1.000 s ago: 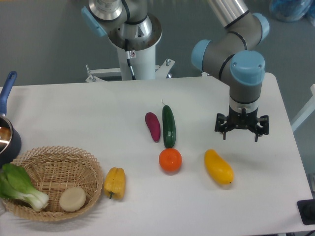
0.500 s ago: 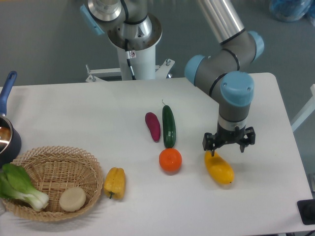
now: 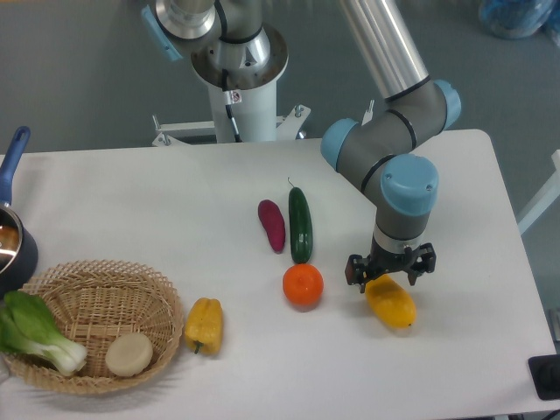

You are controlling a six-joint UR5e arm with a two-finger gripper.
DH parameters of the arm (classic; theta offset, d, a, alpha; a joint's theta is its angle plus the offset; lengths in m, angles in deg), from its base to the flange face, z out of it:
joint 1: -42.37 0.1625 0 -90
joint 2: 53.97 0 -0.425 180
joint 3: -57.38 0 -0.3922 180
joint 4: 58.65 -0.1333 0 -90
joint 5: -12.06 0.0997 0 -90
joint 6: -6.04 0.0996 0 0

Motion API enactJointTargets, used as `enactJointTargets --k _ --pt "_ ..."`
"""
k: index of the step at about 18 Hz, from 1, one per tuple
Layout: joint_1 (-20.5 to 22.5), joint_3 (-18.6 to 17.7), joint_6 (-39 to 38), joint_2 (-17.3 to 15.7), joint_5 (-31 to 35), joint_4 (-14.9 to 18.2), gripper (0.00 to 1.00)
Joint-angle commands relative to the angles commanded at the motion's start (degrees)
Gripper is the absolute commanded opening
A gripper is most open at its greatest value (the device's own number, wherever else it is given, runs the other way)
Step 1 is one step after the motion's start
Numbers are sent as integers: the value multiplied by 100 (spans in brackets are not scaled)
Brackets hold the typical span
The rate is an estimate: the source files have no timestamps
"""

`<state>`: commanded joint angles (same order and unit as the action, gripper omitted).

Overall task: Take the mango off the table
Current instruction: 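Lower the gripper around the yellow mango and close on it, then lift the grasped mango up off the table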

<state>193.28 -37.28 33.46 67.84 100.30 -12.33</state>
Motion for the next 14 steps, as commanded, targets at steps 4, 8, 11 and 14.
enactJointTargets --k 4,8,11,14 --pt "-79 88 -105 202 201 -9 100" --pt "-123 158 -149 281 334 -9 100" --pt "-123 412 -167 422 325 -9 80" --pt "-123 474 -185 431 308 0 43"
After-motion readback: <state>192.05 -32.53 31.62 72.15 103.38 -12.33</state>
